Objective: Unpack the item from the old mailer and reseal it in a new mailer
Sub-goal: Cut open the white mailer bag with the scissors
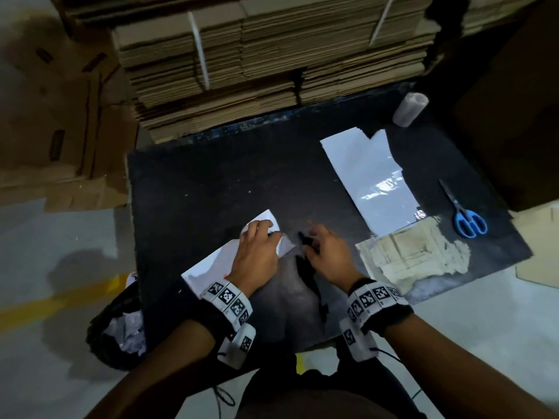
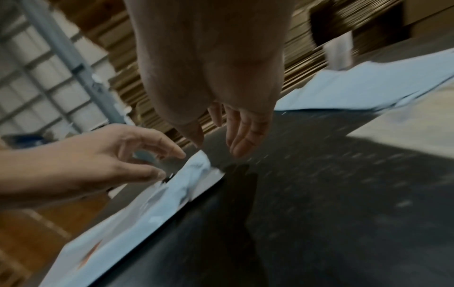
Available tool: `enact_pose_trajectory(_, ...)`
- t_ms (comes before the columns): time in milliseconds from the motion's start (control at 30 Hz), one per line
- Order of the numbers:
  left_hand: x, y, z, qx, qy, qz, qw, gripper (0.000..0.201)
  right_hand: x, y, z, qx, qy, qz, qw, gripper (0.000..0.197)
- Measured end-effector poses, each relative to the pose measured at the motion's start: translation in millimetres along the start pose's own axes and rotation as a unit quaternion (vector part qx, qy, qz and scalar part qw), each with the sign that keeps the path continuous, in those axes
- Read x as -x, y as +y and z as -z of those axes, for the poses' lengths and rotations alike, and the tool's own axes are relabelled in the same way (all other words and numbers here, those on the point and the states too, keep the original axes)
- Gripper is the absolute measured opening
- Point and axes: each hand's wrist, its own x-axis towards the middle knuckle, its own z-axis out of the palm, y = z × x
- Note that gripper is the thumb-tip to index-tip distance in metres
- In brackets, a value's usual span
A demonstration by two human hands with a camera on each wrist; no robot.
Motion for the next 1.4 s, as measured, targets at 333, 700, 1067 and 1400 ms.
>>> enact_pose_trajectory(333,-110,176,-29,0.113,-0.092,-0.121,0.982,0.039,25,122,132,-0.053,0.118,-0.095,0.987,0.047)
enact_pose_trajectory(700,-154,226,-85,0.060,-0.138,-0.036,0.988,0.051,11,258,232,0.095,0.152,-0.261,0.949,0.043)
enact_pose_trajectory(1067,-130,215,-63,0.161,-0.051,0.025,0.985,0.037,-22,276,247,-0.004,0.043,-0.303,0.952,0.037)
enact_pose_trajectory(1400,-19,105,-30,0.105,0.145,0.265,0.948,0.020,-16,145,193,0.027,0.035,-0.097,0.994,0.022)
